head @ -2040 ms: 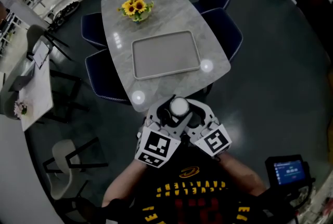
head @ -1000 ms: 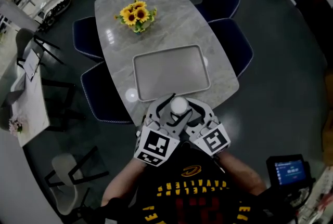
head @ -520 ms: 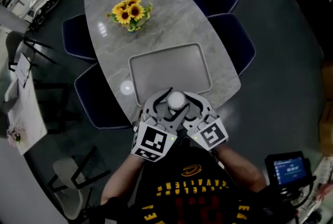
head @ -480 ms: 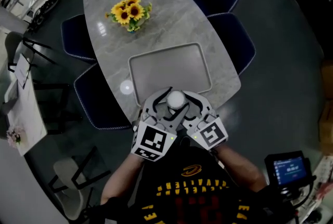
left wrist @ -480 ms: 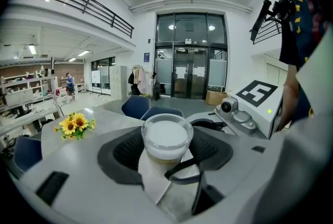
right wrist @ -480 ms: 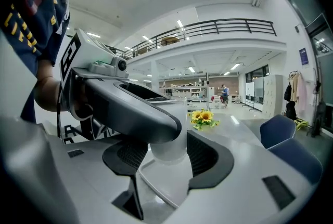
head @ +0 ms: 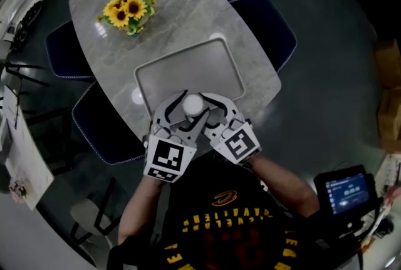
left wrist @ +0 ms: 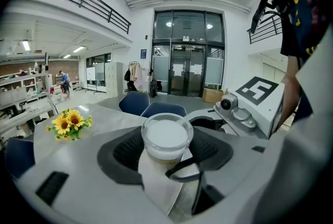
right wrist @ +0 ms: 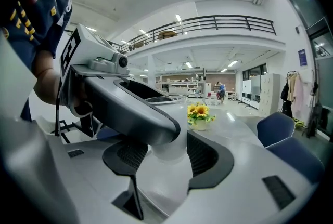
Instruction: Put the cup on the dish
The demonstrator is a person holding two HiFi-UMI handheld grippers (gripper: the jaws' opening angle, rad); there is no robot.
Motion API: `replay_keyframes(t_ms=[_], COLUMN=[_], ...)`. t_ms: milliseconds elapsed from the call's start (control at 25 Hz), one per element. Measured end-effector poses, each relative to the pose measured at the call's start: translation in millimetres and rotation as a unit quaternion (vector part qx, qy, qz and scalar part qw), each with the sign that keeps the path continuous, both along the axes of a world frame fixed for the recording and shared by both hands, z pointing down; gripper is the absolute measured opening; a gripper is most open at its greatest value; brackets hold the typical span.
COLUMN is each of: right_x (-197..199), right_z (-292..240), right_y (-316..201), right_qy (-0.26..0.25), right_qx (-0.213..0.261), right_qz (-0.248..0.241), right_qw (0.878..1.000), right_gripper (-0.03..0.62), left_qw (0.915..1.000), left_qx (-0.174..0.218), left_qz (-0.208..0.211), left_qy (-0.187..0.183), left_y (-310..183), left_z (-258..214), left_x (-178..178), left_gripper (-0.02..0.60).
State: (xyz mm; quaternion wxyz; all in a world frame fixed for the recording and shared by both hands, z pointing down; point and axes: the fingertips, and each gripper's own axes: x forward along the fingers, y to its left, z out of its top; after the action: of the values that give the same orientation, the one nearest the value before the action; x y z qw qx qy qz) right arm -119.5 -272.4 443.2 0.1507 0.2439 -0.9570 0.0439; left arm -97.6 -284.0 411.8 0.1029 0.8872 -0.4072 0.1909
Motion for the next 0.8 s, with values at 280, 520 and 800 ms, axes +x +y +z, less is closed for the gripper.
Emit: replay_keyframes(t_ms=[280,520,800], right_x=[-1.5,-9.1,-12.9], right_z=[17.2,46.5,77.1], right_y=[-16.4,-45.9,-66.3], right_qy=[0.030,0.030,0.050], right_qx=[-0.008,-0.033,-0.042], right_qz=[0.013,0.018,0.020], right_qw=[0.999,0.999,0.998], right_gripper=[0.242,0.242,0.238], left_qw=[0.9998,0.9994,0.9991], left_qx=[-0.013,-0.028,-0.032], left_qz=[0.014,0.017,0.026], left_qy=[0.003,-0.005,-0.010], left_y=[-15.9,-46.8,-68.8], left_z=[17.6,47.0,75.4], left_x=[-1.7,-9.0,-12.2], left_gripper=[0.268,0.268,0.268])
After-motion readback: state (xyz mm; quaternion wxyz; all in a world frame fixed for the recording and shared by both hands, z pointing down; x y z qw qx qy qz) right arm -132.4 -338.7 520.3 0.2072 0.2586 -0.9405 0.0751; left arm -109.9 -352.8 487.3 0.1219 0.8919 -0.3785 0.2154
